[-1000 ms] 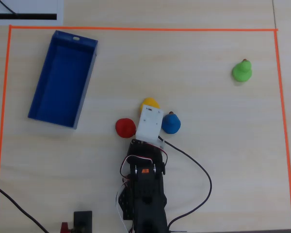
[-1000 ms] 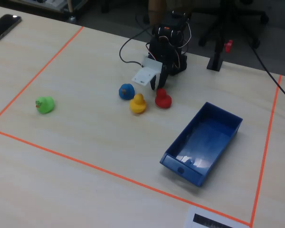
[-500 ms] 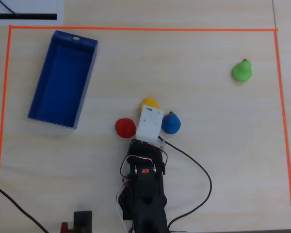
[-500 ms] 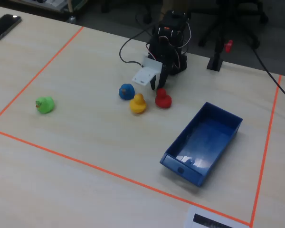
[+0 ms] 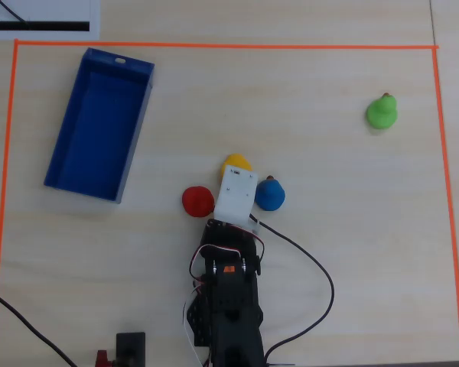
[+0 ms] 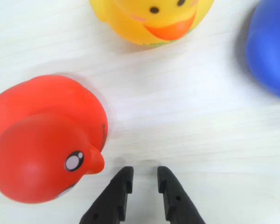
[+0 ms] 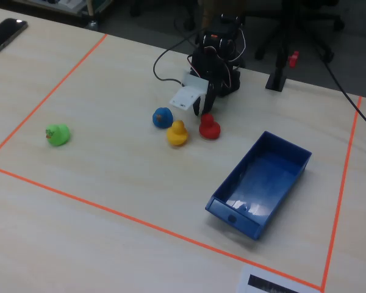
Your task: Grasp green duck and put it into box.
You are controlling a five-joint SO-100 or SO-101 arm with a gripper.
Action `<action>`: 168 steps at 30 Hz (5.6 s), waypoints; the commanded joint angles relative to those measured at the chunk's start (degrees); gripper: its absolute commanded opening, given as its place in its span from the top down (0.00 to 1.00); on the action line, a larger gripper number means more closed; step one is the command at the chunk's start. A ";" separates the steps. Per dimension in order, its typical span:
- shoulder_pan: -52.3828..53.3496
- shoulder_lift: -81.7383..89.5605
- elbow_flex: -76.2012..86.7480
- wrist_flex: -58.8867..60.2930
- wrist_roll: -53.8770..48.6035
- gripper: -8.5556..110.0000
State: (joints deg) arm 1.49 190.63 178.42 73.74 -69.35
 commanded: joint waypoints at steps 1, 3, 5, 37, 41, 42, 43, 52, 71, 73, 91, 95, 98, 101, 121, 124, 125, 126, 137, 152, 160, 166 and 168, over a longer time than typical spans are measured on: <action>0.35 -0.88 -0.18 1.14 0.09 0.89; 0.35 -0.88 -0.18 1.14 0.09 0.89; 0.35 -0.88 -0.18 1.14 0.09 0.89; 0.35 -0.88 -0.18 1.14 0.09 0.89; 0.35 -0.88 -0.18 1.14 0.09 0.89; 0.35 -0.88 -0.18 1.14 0.09 0.89; 0.35 -0.88 -0.18 1.14 0.09 0.89; 0.35 -0.88 -0.18 1.14 0.09 0.89; 0.35 -0.88 -0.18 1.05 0.09 0.89; 0.35 -0.88 -0.18 1.05 0.09 0.89; 0.18 -0.88 -0.18 0.97 0.09 0.90; 0.53 -0.88 -0.18 0.88 0.35 0.91; 0.88 -1.05 -0.18 0.88 -0.79 0.91; 1.49 -1.32 -0.26 0.97 -4.04 0.91; -0.53 -42.19 -48.25 1.85 -4.83 0.87; 0.53 -48.78 -54.23 2.29 -4.83 0.84; 1.05 -50.54 -55.90 2.02 -4.83 0.84; 1.67 -52.29 -57.48 1.41 -4.83 0.85; 28.65 -74.44 -83.23 -22.50 -6.15 0.93; 42.54 -98.53 -104.50 -54.32 -5.71 0.90; 42.63 -107.67 -102.30 -65.13 -12.39 0.70; 44.30 -116.63 -106.00 -70.58 -13.18 0.66; 44.74 -119.09 -106.61 -72.77 -13.80 0.66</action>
State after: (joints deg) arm 45.09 72.69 76.11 5.01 -82.00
